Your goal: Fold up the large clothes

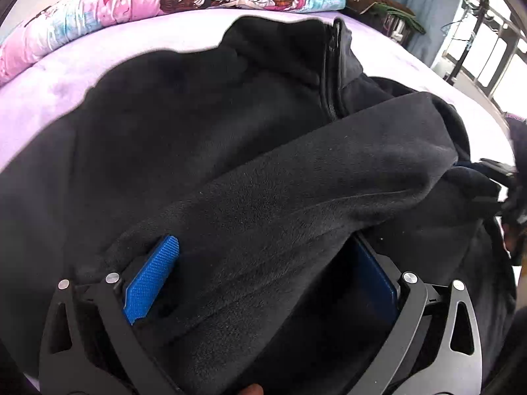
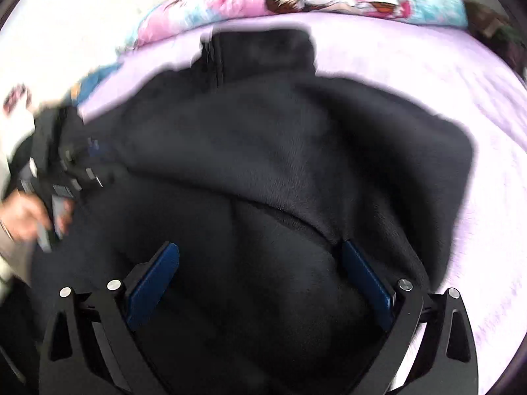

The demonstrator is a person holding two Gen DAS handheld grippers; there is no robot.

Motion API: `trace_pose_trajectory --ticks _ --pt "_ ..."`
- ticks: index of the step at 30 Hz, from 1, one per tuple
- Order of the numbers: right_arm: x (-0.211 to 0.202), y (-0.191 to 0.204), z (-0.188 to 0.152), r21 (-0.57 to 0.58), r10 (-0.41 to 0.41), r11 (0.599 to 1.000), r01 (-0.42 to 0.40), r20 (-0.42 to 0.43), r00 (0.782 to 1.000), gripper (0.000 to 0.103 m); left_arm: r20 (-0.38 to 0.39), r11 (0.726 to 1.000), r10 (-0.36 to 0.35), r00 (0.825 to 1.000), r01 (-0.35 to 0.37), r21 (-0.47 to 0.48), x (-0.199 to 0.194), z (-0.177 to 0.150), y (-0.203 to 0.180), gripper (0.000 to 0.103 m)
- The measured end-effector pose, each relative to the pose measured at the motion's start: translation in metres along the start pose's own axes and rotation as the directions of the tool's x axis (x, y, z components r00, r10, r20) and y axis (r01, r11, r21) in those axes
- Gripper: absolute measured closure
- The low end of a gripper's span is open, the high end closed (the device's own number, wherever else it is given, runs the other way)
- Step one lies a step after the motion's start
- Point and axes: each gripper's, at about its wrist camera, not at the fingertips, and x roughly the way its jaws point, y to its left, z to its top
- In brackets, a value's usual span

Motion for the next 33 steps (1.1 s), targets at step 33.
trace_pose_trajectory --ticks 33 --pt "0.001 0.187 -0.038 -0.118 -0.2 0.972 0.205 0.056 0.978 0.006 0.051 0.976 0.1 0.994 -0.088 -0.199 -0.169 -0.094 0.061 0.006"
